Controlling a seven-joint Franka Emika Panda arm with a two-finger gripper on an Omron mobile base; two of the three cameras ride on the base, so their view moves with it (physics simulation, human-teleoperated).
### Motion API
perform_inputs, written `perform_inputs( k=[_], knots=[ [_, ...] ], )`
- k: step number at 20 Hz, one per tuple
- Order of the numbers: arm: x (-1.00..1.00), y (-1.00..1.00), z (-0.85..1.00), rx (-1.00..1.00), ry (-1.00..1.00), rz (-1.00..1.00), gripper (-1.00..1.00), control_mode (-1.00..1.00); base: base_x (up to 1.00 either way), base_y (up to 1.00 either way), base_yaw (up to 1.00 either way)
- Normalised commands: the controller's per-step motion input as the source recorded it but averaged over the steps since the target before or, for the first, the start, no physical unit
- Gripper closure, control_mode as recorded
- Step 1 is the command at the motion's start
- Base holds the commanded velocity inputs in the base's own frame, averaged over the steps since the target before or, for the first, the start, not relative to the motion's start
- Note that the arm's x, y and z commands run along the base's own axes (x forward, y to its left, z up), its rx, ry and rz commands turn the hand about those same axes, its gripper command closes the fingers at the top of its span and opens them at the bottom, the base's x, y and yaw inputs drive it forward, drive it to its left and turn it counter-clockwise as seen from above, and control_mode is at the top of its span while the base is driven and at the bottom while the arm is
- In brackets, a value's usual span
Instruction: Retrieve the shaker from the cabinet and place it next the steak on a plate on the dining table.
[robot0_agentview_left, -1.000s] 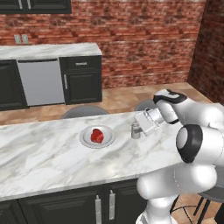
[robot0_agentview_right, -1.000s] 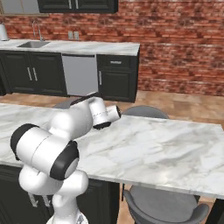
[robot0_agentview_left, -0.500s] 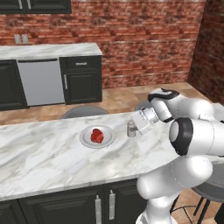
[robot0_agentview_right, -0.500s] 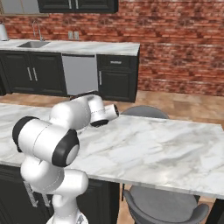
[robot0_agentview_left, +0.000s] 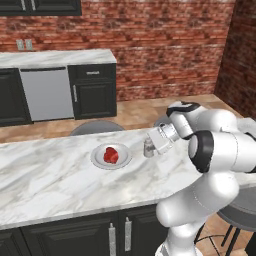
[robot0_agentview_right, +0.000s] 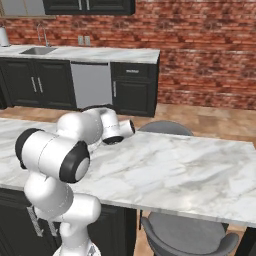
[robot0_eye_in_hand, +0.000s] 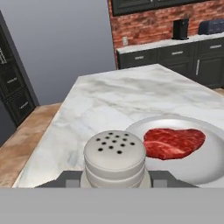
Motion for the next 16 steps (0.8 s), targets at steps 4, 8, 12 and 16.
perform_inputs(
  k=[4, 8, 12, 16],
  knots=[
    [0.04, 0.0, -0.21, 0.0, 0.0, 0.0, 1.0, -1.0, 0.0, 0.0, 0.0],
    [0.14, 0.0, -0.23, 0.0, 0.0, 0.0, 1.0, -1.0, 0.0, 0.0, 0.0],
    [0.19, 0.0, -0.16, 0.0, -0.04, 0.0, 1.0, -1.0, 0.0, 0.0, 0.0],
    [0.28, 0.0, -0.21, 0.01, -0.04, 0.0, 1.0, -1.0, 0.0, 0.0, 0.0]
  ],
)
